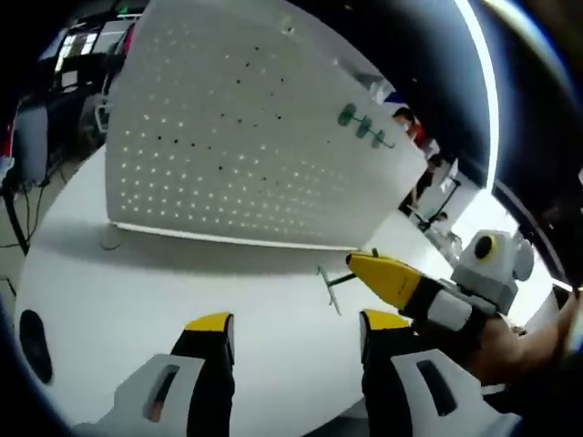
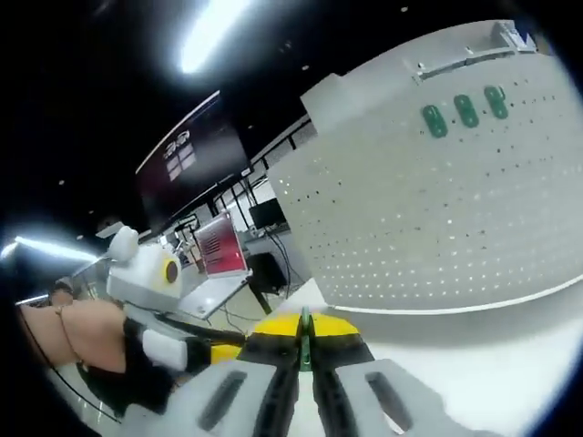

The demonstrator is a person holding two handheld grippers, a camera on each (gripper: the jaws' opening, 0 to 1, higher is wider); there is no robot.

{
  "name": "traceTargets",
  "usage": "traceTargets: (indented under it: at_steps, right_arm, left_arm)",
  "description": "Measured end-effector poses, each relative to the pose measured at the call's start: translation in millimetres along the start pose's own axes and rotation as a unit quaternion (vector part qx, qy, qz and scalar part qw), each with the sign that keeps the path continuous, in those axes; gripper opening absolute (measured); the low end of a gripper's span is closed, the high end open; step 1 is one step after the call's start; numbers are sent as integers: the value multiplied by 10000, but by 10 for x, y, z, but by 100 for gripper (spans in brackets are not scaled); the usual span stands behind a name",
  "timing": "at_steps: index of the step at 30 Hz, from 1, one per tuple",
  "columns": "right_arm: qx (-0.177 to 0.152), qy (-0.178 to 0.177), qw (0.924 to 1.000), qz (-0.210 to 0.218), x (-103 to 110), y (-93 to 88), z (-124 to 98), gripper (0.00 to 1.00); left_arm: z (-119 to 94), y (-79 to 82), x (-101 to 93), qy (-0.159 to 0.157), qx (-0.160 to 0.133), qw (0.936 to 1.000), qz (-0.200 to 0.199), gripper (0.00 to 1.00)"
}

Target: Insert the hook assembly into the mounting plate slot until the hook locks in place.

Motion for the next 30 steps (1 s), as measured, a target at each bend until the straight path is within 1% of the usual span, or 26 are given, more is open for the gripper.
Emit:
traceTargets:
  at_steps: [1,2,5,8,11,13,17,20,30]
  right_arm:
    - [-18,29,10000,18,28,4,6,0]
    - [-18,38,10000,12,50,3,9,0]
    - [-85,90,9999,11,122,27,24,0]
    - [-139,105,9998,-56,172,45,34,0]
    - [-198,135,9997,-65,216,69,40,0]
    - [-216,157,9996,-99,243,74,43,0]
    - [-295,116,9994,-165,260,88,21,0]
    - [-305,113,9993,-201,267,85,15,0]
    - [-365,103,9984,-413,292,113,-18,0]
  left_arm:
    - [8,15,-21,-67,-46,9999,-126,49]
    - [8,31,-19,-65,-95,9998,-175,47]
    - [4,42,-28,-62,-114,9997,-204,41]
    - [-7,62,-50,-145,-185,9990,-375,32]
    - [-19,75,-85,-255,-248,9982,-483,21]
    - [-21,81,-105,-298,-274,9978,-528,18]
    - [-30,94,-165,-479,-308,9955,-753,11]
    - [-34,96,-202,-579,-324,9951,-735,5]
    - [-47,121,-227,-609,-377,9938,-846,2]
Point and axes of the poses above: the point that each gripper's makers call its tool centre point, and the gripper's own axes: z roughly forward along the fingers, x roughly to its left, y roughly out of its top, the point moved 2 cm from there along -z, roughly backward along the fingers, and after that the axes turned 3 degrees about -x, right-handed, at the moved point
